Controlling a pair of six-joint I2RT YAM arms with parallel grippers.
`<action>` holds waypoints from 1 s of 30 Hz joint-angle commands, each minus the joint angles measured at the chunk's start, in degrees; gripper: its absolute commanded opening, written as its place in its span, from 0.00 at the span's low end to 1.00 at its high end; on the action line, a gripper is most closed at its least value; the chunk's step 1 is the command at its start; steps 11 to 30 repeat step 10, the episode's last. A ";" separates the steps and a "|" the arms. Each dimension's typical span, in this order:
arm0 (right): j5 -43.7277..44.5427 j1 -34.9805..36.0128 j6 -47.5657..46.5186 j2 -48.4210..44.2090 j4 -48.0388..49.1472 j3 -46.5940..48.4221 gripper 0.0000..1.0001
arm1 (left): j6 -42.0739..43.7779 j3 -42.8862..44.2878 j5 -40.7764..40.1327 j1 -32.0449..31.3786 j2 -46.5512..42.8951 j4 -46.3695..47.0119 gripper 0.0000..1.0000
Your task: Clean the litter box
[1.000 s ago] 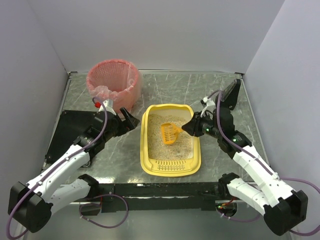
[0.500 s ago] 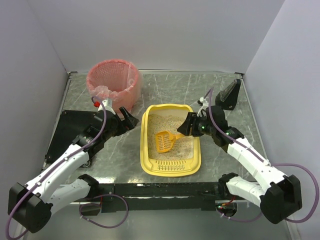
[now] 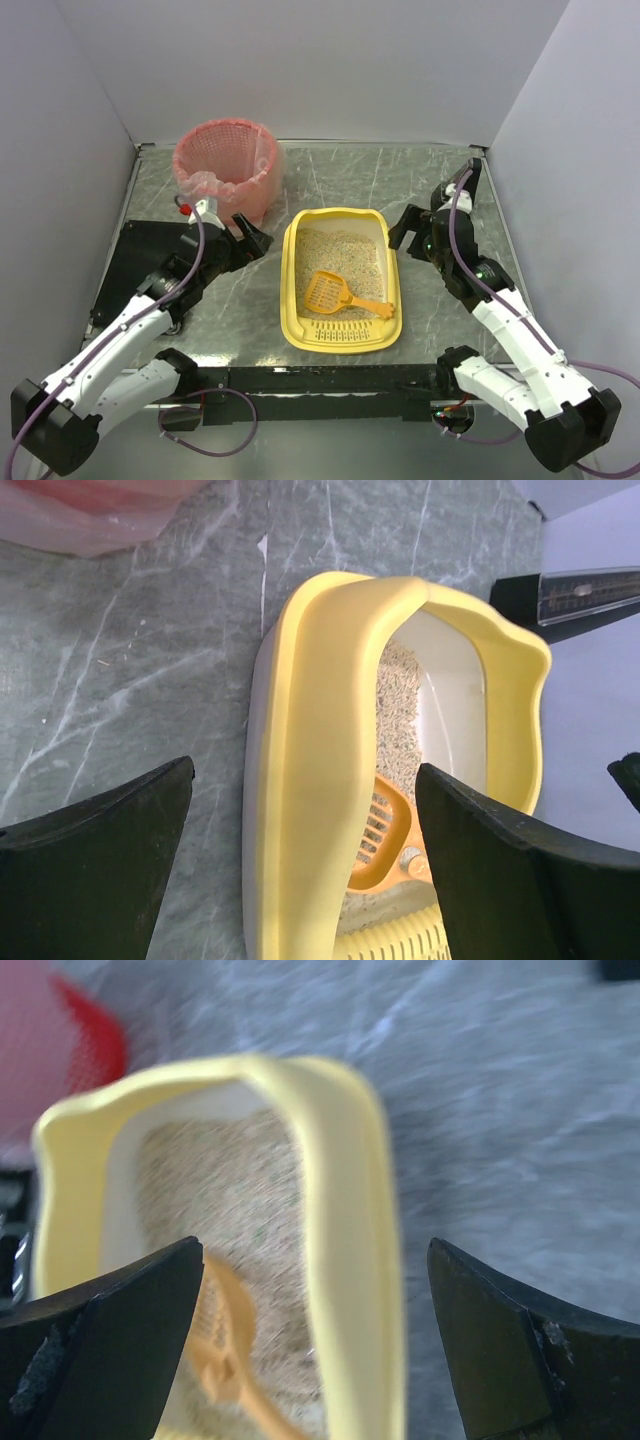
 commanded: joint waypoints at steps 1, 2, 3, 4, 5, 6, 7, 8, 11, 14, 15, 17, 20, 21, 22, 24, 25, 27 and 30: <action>16.08 -0.73 1.96 -2.02 -5.70 4.06 1.00 | -0.85 2.25 -3.14 0.18 -3.49 -0.60 0.97; 17.23 -0.64 3.19 -2.64 -6.15 3.98 1.00 | -0.85 2.51 -4.80 0.18 -4.37 -1.39 0.97; 19.59 -0.73 3.29 -4.30 -5.98 3.63 1.00 | -1.28 2.60 -5.51 0.18 -4.81 -3.13 0.97; 20.74 -0.64 3.20 -5.27 -5.71 2.50 1.00 | -1.55 2.86 -6.48 0.18 -5.34 -3.85 0.97; 21.97 -0.64 3.20 -6.32 -4.75 1.88 1.00 | -1.64 2.78 -7.18 0.18 -6.47 -4.38 0.97; 22.85 -0.64 3.37 -8.60 -4.40 1.17 1.00 | -1.81 2.69 -8.49 0.18 -7.09 -4.90 0.97; 24.95 -0.73 3.46 -9.84 -3.70 -0.49 1.00 | -2.25 2.25 -9.55 0.18 -7.71 -5.61 0.97; 25.32 -0.64 3.55 -11.16 -2.99 -1.29 1.00 | -2.78 1.90 -11.21 0.18 -8.59 -5.87 0.97; 27.24 -0.64 4.16 -14.41 -2.37 -2.52 1.00 | -5.06 0.94 -15.00 0.18 -9.12 -8.15 0.97; 27.24 -0.64 4.16 -14.41 -2.37 -2.52 1.00 | -5.06 0.94 -15.00 0.18 -9.12 -8.15 0.97; 27.24 -0.64 4.16 -14.41 -2.37 -2.52 1.00 | -5.06 0.94 -15.00 0.18 -9.12 -8.15 0.97; 27.24 -0.64 4.16 -14.41 -2.37 -2.52 1.00 | -5.06 0.94 -15.00 0.18 -9.12 -8.15 0.97; 27.24 -0.64 4.16 -14.41 -2.37 -2.52 1.00 | -5.06 0.94 -15.00 0.18 -9.12 -8.15 0.97; 27.24 -0.64 4.16 -14.41 -2.37 -2.52 1.00 | -5.06 0.94 -15.00 0.18 -9.12 -8.15 0.97; 27.24 -0.64 4.16 -14.41 -2.37 -2.52 1.00 | -5.06 0.94 -15.00 0.18 -9.12 -8.15 0.97; 27.24 -0.64 4.16 -14.41 -2.37 -2.52 1.00 | -5.06 0.94 -15.00 0.18 -9.12 -8.15 0.97; 27.24 -0.64 4.16 -14.41 -2.37 -2.52 1.00 | -5.06 0.94 -15.00 0.18 -9.12 -8.15 0.97; 27.24 -0.64 4.16 -14.41 -2.37 -2.52 1.00 | -5.06 0.94 -15.00 0.18 -9.12 -8.15 0.97; 27.24 -0.64 4.16 -14.41 -2.37 -2.52 1.00 | -5.06 0.94 -15.00 0.18 -9.12 -8.15 0.97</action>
